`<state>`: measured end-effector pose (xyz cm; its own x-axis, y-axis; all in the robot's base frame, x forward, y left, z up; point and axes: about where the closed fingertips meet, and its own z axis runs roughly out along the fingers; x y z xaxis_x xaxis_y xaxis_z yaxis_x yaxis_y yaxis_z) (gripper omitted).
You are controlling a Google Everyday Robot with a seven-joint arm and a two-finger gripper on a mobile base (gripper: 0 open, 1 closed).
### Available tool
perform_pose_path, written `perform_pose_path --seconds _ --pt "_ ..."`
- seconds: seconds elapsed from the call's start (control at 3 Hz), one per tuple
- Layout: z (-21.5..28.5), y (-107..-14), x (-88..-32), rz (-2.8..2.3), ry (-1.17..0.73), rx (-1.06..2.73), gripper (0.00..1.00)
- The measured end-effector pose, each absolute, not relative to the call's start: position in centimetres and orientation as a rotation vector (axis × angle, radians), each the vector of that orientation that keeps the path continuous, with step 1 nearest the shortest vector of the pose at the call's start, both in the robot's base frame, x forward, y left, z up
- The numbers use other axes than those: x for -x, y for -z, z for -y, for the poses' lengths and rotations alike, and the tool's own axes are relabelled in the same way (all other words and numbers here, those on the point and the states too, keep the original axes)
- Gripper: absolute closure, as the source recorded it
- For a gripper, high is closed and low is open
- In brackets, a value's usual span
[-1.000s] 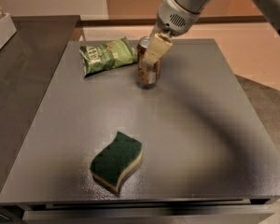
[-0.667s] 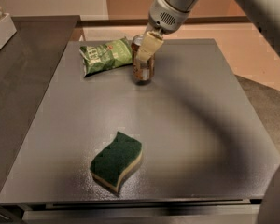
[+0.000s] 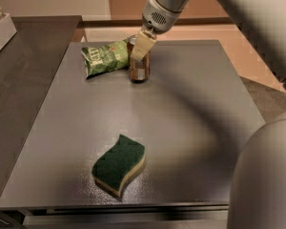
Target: Move orange can near green jalapeno chip bag
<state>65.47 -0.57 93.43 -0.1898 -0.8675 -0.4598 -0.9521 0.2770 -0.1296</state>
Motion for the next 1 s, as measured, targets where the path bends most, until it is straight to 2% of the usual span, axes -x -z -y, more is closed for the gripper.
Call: perform_pose_path --seconds 1.0 --pt "-0.6 -91.8 -67.4 -2.134 -0.305 1.611 0.14"
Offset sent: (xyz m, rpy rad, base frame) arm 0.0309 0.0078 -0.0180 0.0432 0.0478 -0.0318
